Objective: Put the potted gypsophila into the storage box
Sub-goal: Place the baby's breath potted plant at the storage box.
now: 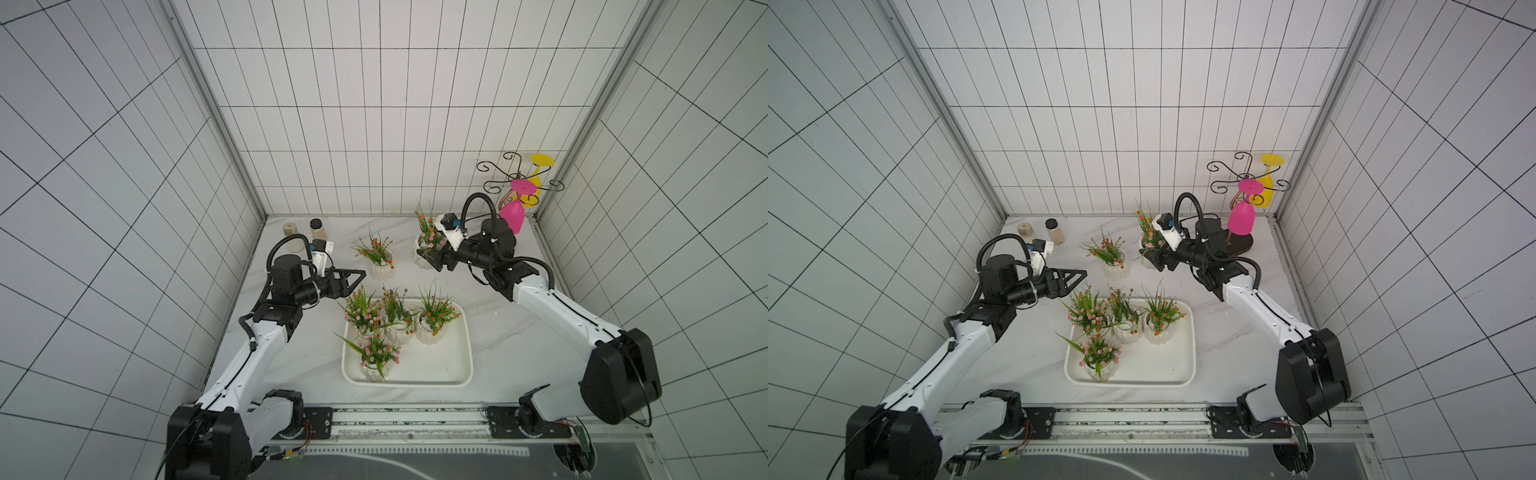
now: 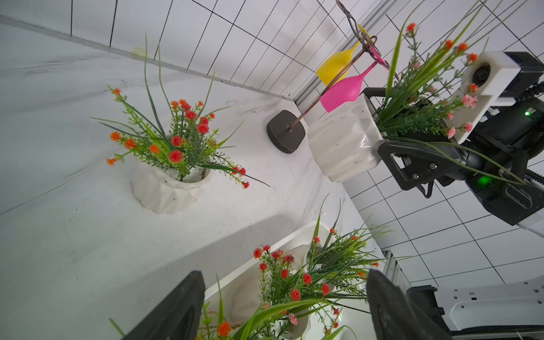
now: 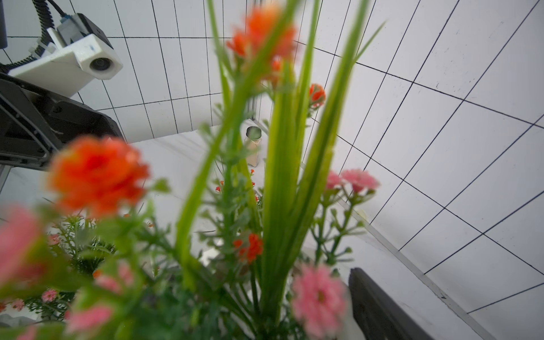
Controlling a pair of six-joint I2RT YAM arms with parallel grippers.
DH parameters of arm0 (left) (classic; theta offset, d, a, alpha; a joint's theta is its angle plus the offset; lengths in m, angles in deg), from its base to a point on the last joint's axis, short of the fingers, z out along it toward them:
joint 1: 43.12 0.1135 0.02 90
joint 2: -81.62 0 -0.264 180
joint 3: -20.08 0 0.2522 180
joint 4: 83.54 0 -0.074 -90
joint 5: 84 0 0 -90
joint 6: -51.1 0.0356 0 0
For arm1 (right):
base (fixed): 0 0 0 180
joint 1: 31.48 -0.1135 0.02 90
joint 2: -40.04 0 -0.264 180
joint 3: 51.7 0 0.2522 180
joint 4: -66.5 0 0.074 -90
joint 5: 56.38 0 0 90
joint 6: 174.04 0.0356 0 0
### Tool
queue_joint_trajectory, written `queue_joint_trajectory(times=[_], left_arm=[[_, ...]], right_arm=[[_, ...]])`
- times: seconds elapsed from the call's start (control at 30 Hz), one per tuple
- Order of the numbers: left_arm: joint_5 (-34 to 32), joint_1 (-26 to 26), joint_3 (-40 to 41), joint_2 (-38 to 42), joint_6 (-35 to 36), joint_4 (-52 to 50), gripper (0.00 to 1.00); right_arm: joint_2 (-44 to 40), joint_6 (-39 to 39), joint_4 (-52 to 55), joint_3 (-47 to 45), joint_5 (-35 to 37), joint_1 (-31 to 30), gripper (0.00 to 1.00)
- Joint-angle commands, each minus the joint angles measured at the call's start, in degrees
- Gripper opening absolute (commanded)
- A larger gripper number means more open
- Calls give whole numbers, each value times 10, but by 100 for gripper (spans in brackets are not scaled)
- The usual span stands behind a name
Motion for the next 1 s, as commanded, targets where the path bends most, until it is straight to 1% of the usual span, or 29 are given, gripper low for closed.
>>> queue_joint_trajectory(times=[0.0, 0.33, 0.6, 0.83, 0.97], left_arm=[[13, -6, 6, 13, -5, 25, 86], [31, -10, 11, 32, -6, 41, 86], [67, -18, 10, 32, -10, 55, 85], [90, -55, 10, 34, -1, 59, 84], [93, -70, 11, 32, 5, 55, 83]], right_arm=[[-38, 9, -7, -28, 3, -9, 73], [-111, 29, 35, -63, 11, -22, 71], [-168, 69, 65, -96, 27, -45, 68], [-223, 73, 96, -121, 33, -71, 68], [-255, 66, 116, -137, 18, -82, 68]])
